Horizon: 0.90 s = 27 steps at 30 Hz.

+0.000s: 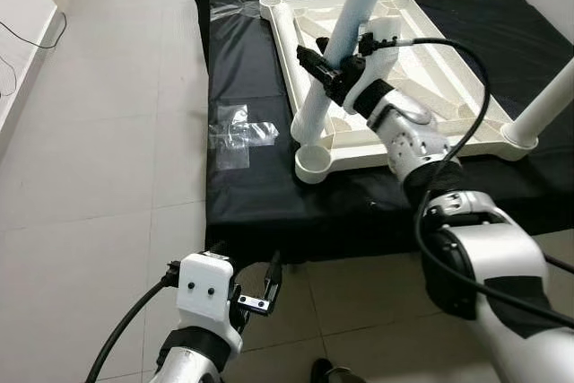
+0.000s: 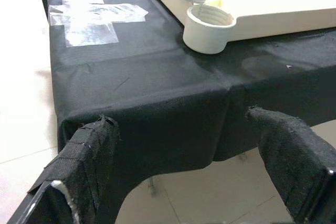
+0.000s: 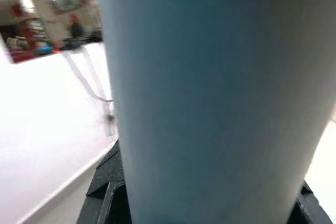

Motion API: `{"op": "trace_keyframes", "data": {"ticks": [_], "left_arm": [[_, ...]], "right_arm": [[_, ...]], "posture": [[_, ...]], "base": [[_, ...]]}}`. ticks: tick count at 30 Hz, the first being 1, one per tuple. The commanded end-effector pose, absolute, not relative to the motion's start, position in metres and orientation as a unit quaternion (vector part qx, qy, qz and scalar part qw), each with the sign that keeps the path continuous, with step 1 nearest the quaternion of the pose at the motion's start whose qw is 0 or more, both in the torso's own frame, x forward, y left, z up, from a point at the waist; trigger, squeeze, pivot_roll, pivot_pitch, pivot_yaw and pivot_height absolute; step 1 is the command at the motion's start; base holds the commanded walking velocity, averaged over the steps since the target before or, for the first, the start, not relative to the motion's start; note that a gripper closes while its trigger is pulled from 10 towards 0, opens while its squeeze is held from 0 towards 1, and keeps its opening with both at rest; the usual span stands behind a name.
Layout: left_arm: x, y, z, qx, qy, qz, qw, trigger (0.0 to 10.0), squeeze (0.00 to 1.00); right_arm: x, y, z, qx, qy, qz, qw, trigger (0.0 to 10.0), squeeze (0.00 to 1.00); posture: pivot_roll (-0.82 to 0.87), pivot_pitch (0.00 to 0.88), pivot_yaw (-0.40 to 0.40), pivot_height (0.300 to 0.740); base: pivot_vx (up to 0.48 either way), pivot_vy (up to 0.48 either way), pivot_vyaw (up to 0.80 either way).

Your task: Building children table

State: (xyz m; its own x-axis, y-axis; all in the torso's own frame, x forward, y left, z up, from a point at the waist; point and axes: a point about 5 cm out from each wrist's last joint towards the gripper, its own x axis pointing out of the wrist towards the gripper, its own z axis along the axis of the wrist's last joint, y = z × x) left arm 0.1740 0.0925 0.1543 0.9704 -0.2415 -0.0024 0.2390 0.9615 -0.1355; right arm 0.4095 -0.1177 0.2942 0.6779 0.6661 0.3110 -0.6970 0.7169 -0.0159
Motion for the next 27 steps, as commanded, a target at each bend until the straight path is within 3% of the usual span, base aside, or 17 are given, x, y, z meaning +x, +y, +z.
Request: {"op": "trace_keyframes", "data": {"ticks": [1, 22, 24, 27], "left_arm": [[0.171, 0.091, 0.151, -0.066, 0.022, -0.121, 0.99, 10.0, 0.0], [0.171, 0.092, 0.149, -0.062, 0.026, -0.119, 0.991, 10.0, 0.0], [0.171, 0.093, 0.149, -0.062, 0.026, -0.119, 0.991, 10.0, 0.0], [0.172, 0.093, 0.15, -0.062, 0.026, -0.118, 0.991, 10.0, 0.0]], "right_arm": [[0.408, -0.114, 0.281, 0.06, -0.121, 0.409, 0.903, 10.0, 0.0], [0.404, -0.122, 0.28, 0.027, -0.1, 0.471, 0.876, 10.0, 0.0], [0.4, -0.119, 0.272, 0.005, -0.076, 0.515, 0.854, 10.0, 0.0], [0.398, -0.116, 0.268, -0.005, -0.064, 0.535, 0.842, 10.0, 0.0]], "posture": [[0.08, 0.248, -0.031, 0.74], [0.08, 0.23, -0.027, 0.74], [0.08, 0.239, -0.028, 0.74], [0.08, 0.239, -0.029, 0.74]], "base": [[0.0, 0.0, 0.0], [0.0, 0.0, 0.0], [0.0, 0.0, 0.0], [0.0, 0.0, 0.0]]}}
